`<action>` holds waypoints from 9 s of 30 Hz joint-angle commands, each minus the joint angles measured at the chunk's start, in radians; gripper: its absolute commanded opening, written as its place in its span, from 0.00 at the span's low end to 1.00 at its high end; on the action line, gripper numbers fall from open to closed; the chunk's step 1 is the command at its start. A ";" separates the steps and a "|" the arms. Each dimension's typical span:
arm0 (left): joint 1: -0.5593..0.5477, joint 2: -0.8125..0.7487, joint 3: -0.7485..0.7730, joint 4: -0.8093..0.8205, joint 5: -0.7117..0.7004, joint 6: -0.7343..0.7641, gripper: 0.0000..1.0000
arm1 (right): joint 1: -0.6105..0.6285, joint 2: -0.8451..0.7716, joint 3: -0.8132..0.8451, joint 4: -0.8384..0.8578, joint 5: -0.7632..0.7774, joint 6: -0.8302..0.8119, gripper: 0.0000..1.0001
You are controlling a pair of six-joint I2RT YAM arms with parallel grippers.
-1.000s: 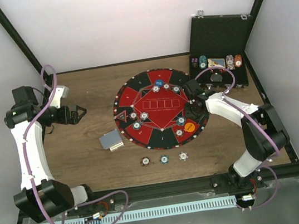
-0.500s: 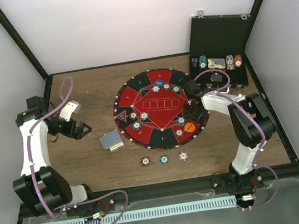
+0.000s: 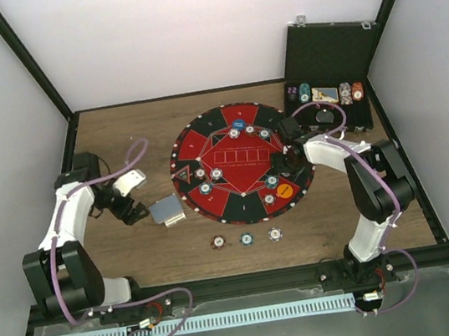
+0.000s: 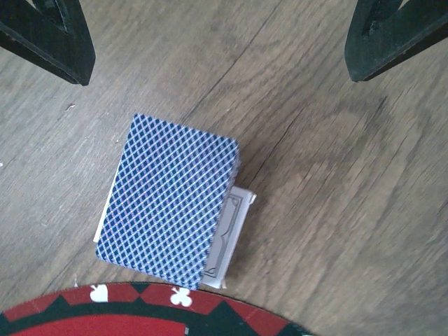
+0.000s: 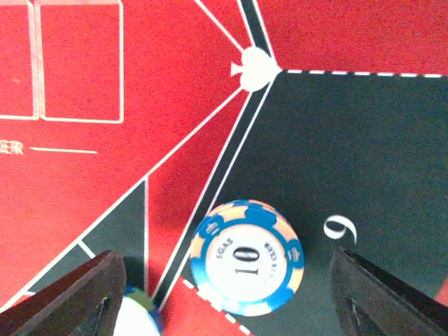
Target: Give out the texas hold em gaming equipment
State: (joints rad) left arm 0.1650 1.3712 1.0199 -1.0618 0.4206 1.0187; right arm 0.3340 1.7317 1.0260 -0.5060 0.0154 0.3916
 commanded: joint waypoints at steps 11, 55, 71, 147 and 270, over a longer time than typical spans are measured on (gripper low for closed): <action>-0.230 -0.027 -0.145 0.235 -0.190 0.046 1.00 | 0.167 -0.285 0.113 -0.139 0.092 0.056 0.97; -0.352 0.070 -0.288 0.489 -0.335 0.017 1.00 | 0.338 -0.392 0.035 -0.103 -0.039 0.182 0.90; -0.353 0.106 -0.265 0.497 -0.315 0.034 1.00 | 0.338 -0.388 0.002 -0.074 -0.079 0.185 0.83; -0.357 -0.167 -0.165 0.275 -0.127 0.104 0.04 | 0.435 -0.231 -0.095 0.507 -0.636 0.429 0.81; -0.444 -0.289 -0.017 -0.086 0.222 0.254 0.66 | 0.620 -0.026 -0.107 1.193 -0.819 0.920 0.07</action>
State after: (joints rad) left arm -0.2886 1.0691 0.9703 -1.1084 0.5797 1.2583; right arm 0.9432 1.7359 0.9215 0.6380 -0.7826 1.3216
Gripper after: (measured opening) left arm 0.678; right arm 0.184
